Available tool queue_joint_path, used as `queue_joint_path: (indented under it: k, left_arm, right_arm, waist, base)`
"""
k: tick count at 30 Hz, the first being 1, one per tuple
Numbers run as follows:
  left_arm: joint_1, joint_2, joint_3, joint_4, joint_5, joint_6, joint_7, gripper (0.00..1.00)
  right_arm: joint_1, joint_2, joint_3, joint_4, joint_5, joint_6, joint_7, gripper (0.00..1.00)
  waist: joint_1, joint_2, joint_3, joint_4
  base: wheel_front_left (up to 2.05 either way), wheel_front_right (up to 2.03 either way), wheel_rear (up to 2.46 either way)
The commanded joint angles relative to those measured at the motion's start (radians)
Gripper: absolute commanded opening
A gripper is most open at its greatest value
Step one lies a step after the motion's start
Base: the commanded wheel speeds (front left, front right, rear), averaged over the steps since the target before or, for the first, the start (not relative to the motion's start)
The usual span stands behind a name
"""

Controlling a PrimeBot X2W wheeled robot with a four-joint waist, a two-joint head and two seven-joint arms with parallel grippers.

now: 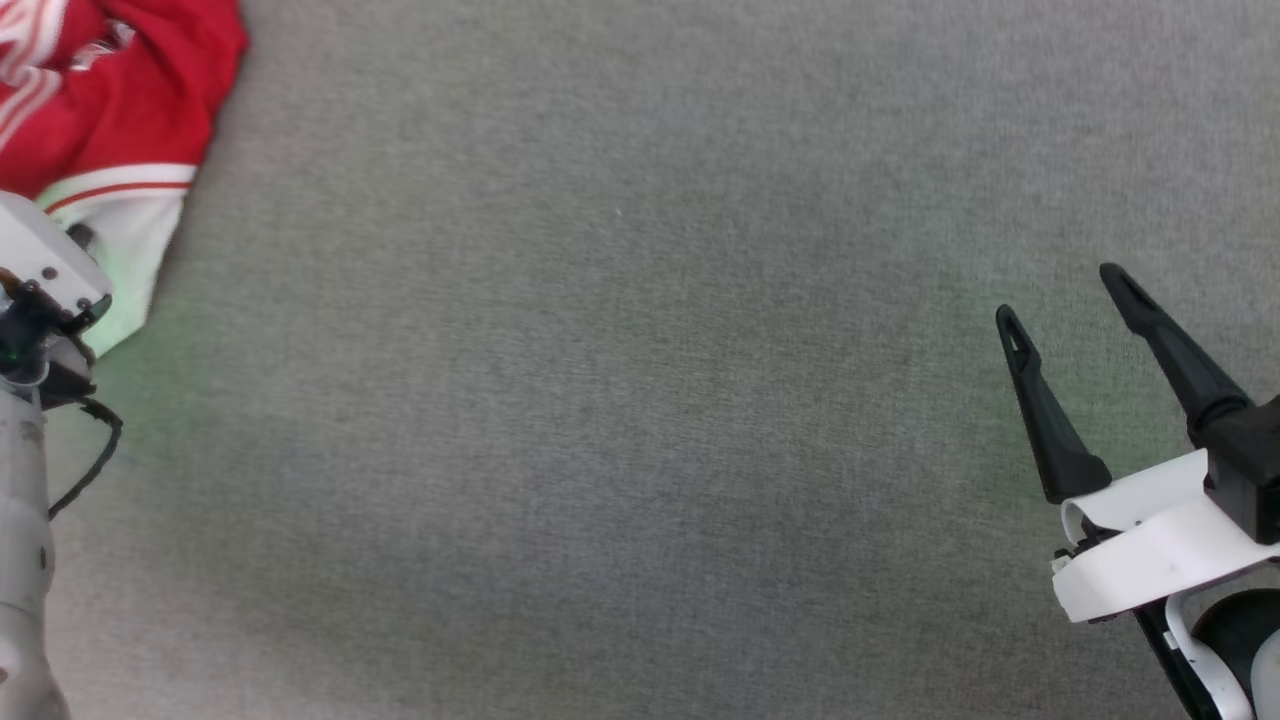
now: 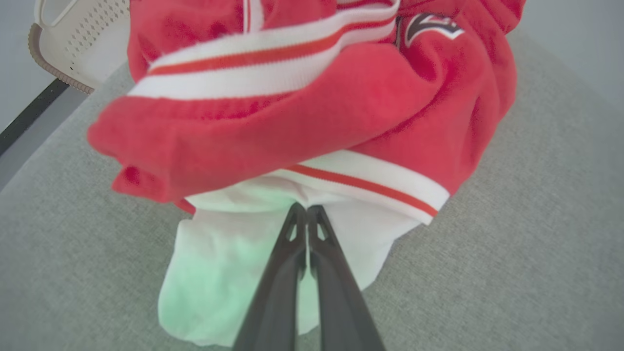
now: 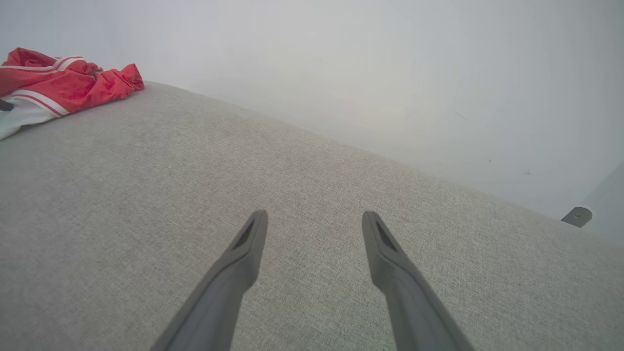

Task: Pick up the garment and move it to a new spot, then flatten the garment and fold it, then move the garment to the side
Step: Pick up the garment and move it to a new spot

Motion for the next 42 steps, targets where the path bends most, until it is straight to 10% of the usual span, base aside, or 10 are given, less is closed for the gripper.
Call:
queue_joint_path:
  k: [1,21,42]
  left_arm:
    - [-0.012,0.003,-0.004,0.006,-0.001,-0.007,-0.01,0.0]
    - [-0.065,0.002,-0.132,-0.023,0.068,-0.097,-0.104,0.0]
    - [0.028,0.055,-0.326,-0.533,-0.029,-0.105,-0.024,0.0]
  right_arm:
    - [0.01,0.001,0.0,0.006,0.007,0.0,-0.003,1.0]
    - [0.102,0.036,0.019,0.14,0.037,0.0,-0.076,1.0]
    - [0.206,0.117,-0.063,0.187,0.021,0.0,-0.15,1.0]
  waist:
    - [0.0,0.0,-0.036,0.022]
    - [0.0,0.0,-0.369,0.111]
    - [0.0,0.0,-0.556,0.055]
  base:
    - [0.0,0.0,0.0]
    - [0.0,0.0,0.0]
    - [0.0,0.0,0.0]
